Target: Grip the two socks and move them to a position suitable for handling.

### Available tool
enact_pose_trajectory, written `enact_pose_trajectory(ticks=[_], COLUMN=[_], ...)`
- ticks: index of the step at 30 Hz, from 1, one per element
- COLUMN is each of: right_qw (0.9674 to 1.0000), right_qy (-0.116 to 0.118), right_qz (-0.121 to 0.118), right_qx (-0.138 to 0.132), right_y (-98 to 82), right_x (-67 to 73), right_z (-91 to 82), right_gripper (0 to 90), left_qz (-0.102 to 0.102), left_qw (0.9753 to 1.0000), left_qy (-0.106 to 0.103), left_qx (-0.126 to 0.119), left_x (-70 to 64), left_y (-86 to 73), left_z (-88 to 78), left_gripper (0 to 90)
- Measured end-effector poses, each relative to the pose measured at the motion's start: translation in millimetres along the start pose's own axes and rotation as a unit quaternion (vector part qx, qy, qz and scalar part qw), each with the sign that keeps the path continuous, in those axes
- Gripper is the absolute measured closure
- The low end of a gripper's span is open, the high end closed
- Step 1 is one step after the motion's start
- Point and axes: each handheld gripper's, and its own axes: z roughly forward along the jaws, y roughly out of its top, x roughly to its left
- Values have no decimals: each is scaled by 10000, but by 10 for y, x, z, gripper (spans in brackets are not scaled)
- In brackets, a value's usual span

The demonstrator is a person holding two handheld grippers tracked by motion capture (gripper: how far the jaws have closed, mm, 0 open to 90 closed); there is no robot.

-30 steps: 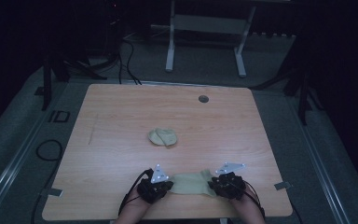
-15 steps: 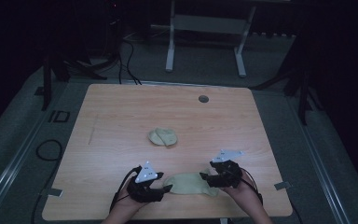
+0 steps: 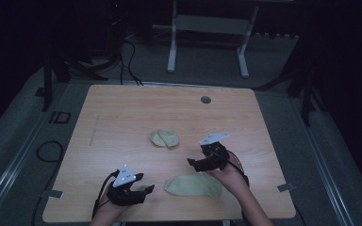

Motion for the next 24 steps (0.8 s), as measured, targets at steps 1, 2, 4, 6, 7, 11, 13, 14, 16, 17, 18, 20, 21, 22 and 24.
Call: enact_pose_trajectory(ticks=[1,2,4,6,7,11,13,14,16,17,18,20,21,22,24], right_qw=[10000,10000,9999,10000,9999,9996,9991,9990,9985,9984,9986,9982,9982,9985,9982], right_qy=[-37,-61,-120,-24,17,88,192,258,260,303,214,205,157,72,24], right_qz=[9,-10,-69,-1,-38,49,197,255,357,372,384,475,489,434,438], right_qx=[8,-25,-3,75,105,276,316,279,316,291,282,301,306,336,412], right_y=[48,93,185,288,336,518,592,627,672,698,726,783,810,836,872], right_x=[-5,-3,7,-4,-4,-27,-52,-61,-68,-68,-63,-61,-47,-29,-8], right_z=[37,71,146,239,291,522,637,708,802,854,898,986,1021,1062,1151], right_gripper=[227,218,276,285,295,315,331,332,339,339,352,357,373,374,373], left_qz=[27,8,-46,-83,-96,-62,-25,-37,-66,-68,-72,-121,-120,-99,-62], left_qw=[10000,10000,10000,9999,9999,10000,10000,10000,10000,9999,9999,9998,9997,9997,9997], left_qy=[15,44,39,59,62,26,15,34,29,49,34,-7,-14,-44,9], left_qx=[32,31,38,22,32,53,63,56,48,55,99,169,210,223,221], left_x=[8,12,28,42,46,25,8,3,8,11,18,27,27,24,10], left_y=[-11,-22,-35,-45,-48,-73,-80,-81,-83,-84,-88,-100,-103,-105,-100], left_z=[-1,-4,-2,-1,1,24,34,36,33,33,35,51,56,60,60], left_gripper=[357,356,355,355,355,301,300,292,278,269,253,221,180,180,142])
